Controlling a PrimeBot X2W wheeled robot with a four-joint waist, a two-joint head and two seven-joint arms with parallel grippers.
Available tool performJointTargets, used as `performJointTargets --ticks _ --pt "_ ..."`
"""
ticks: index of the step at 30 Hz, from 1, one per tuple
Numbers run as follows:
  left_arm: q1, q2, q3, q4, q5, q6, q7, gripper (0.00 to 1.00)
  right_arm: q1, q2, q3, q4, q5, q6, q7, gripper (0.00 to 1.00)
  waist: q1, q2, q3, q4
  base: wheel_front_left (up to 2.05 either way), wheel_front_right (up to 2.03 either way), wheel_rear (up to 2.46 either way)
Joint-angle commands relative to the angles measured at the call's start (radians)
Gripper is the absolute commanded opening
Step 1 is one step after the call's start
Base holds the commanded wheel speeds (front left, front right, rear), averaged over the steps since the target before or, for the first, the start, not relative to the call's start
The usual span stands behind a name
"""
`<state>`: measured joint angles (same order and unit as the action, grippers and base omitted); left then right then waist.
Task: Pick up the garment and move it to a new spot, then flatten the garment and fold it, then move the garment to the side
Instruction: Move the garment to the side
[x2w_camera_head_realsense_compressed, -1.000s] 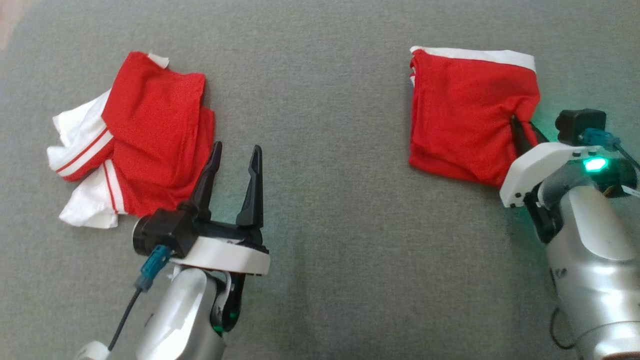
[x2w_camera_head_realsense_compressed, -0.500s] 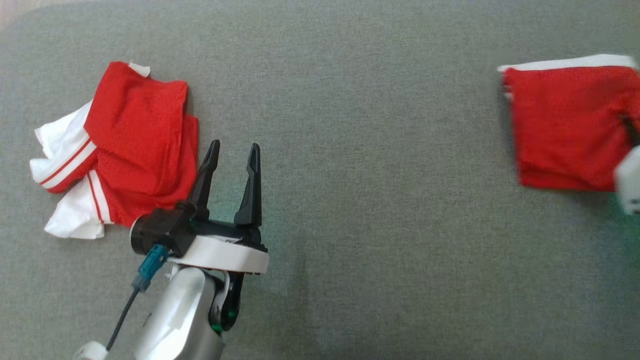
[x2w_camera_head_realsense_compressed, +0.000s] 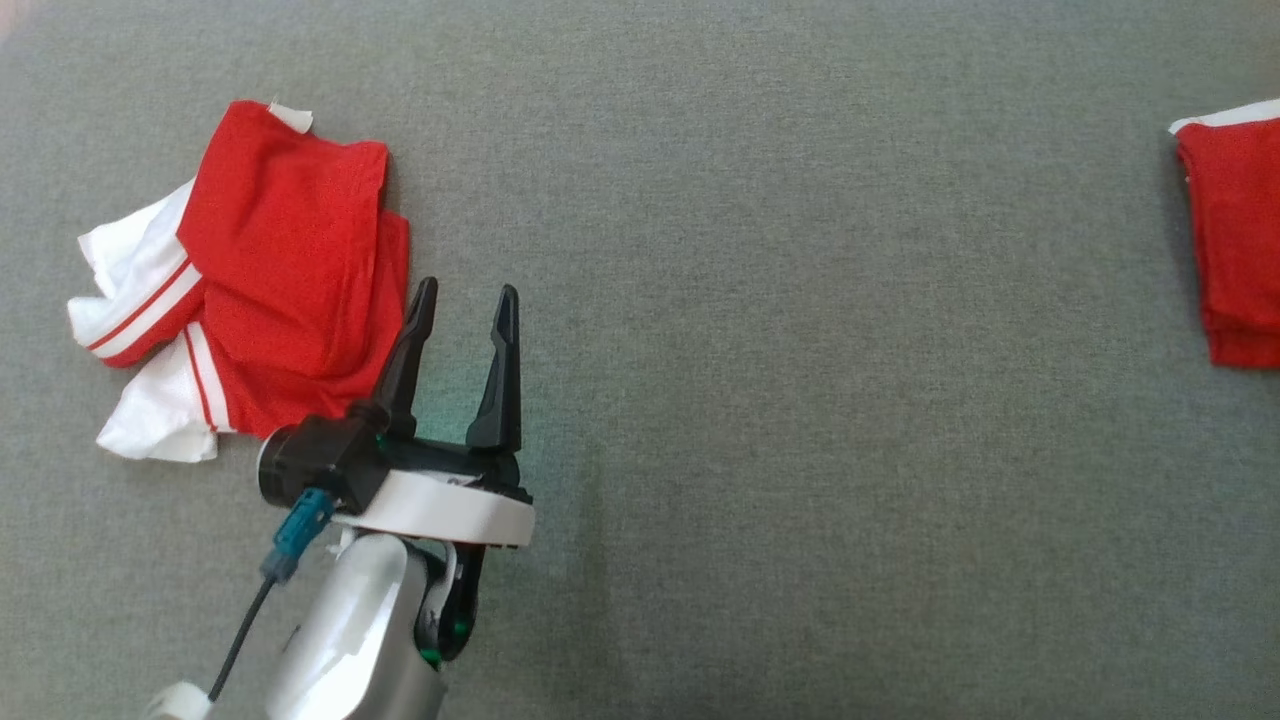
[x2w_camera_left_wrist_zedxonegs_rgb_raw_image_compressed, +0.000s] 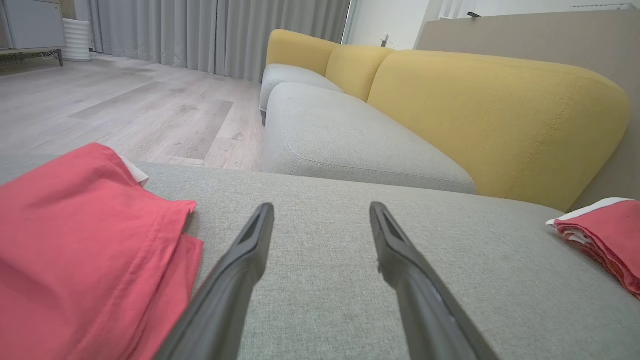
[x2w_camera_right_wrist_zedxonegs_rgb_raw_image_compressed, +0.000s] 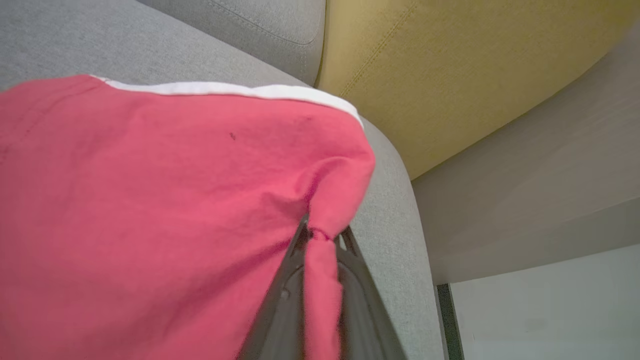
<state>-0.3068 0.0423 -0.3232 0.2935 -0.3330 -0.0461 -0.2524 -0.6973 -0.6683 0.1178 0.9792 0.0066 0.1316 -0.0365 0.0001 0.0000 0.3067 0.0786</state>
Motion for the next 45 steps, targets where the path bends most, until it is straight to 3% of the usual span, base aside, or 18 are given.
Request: performJointTargets --ticks 1,6,7,13,17,22,34,39,45 --pt "-0.033 0.008 0.035 -0.031 0.011 -0.007 -0.009 1.0 -0.008 -0.023 -0.003 -0.013 -0.013 -0.001 -0.015 0.0 -0.0001 0.0 0.0 0.001 0.0 0.0 0.0" --pt "-0.03 0.008 0.038 -0.03 0.014 -0.007 -0.009 1.0 -0.015 0.001 -0.052 0.01 -0.05 -0.001 -0.016 0.01 -0.0001 0.0 -0.002 -0.001 0.0 0.0 0.0" --pt "-0.03 0.008 0.038 -0.029 0.014 -0.007 -0.009 1.0 -0.016 0.007 -0.065 0.01 -0.056 -0.001 -0.017 1.0 -0.0001 0.0 -0.003 -0.002 0.0 0.0 0.0" --pt "-0.026 0.008 0.045 -0.025 0.014 -0.006 -0.009 1.0 -0.023 0.055 -0.14 -0.016 -0.095 -0.001 -0.029 1.0 -0.0001 0.0 -0.03 -0.015 0.0 0.0 0.0" --pt "-0.016 0.008 0.055 -0.025 0.01 -0.003 -0.009 1.0 -0.022 0.123 -0.197 -0.073 -0.096 -0.001 -0.064 1.0 -0.0001 0.0 -0.068 -0.027 0.0 0.0 0.0" --pt "0.005 0.008 0.076 -0.028 0.005 0.003 -0.009 1.0 0.002 0.246 -0.229 -0.195 -0.066 -0.001 -0.109 1.0 -0.0001 0.0 -0.127 -0.039 0.0 0.0 0.0" --pt "0.077 0.008 0.125 -0.029 0.008 0.003 -0.009 1.0 0.22 0.538 -0.189 -0.575 0.089 -0.001 -0.165 1.0 -0.0001 0.0 -0.236 -0.036 0.0 0.0 0.0" --pt "0.109 0.008 0.128 -0.03 -0.002 0.004 -0.009 1.0 0.347 0.598 -0.162 -0.654 0.128 -0.001 -0.172 1.0 -0.0001 0.0 -0.256 -0.027 0.0 0.0 0.0" --pt "0.143 0.008 0.127 -0.027 -0.012 0.007 -0.009 1.0 0.469 0.617 -0.151 -0.682 0.167 -0.001 -0.187 1.0 -0.0001 0.0 -0.267 -0.027 0.0 0.0 0.0"
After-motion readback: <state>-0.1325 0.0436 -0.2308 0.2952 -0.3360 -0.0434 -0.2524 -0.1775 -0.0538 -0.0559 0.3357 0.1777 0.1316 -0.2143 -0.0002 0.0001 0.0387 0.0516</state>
